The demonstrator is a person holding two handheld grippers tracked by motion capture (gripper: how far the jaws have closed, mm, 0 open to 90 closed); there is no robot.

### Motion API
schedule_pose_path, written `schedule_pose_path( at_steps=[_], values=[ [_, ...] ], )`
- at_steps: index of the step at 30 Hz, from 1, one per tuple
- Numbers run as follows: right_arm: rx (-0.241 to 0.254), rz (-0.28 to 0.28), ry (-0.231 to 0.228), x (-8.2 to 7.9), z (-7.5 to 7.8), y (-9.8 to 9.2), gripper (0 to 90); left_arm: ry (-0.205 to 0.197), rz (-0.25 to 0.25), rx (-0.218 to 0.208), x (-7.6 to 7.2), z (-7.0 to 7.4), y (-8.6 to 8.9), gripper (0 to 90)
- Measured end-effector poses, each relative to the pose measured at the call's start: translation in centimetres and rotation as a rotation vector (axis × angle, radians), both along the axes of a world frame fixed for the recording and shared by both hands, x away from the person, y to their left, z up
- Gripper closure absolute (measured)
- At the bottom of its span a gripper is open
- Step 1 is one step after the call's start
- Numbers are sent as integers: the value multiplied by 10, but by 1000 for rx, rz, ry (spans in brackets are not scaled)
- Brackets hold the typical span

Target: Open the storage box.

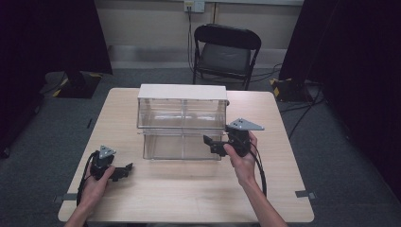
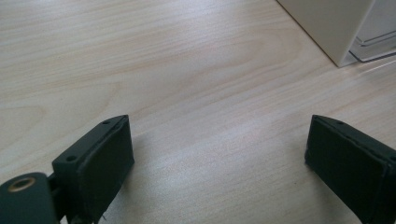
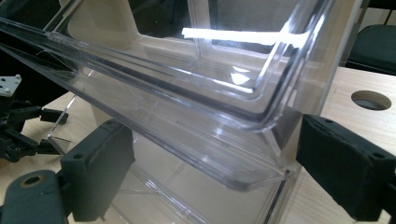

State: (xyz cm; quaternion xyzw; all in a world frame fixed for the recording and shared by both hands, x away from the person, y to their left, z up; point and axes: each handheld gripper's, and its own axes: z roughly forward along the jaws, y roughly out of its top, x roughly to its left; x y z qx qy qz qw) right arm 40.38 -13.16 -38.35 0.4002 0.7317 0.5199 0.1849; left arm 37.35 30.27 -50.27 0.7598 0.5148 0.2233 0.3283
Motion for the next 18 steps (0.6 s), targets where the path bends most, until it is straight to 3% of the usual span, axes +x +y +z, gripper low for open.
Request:
schedule_pose_path(
  at_steps=[18],
  values=[
    [7,-2,-2,0,-1,0,105,0,0,0,0,0,0,73]
  ],
)
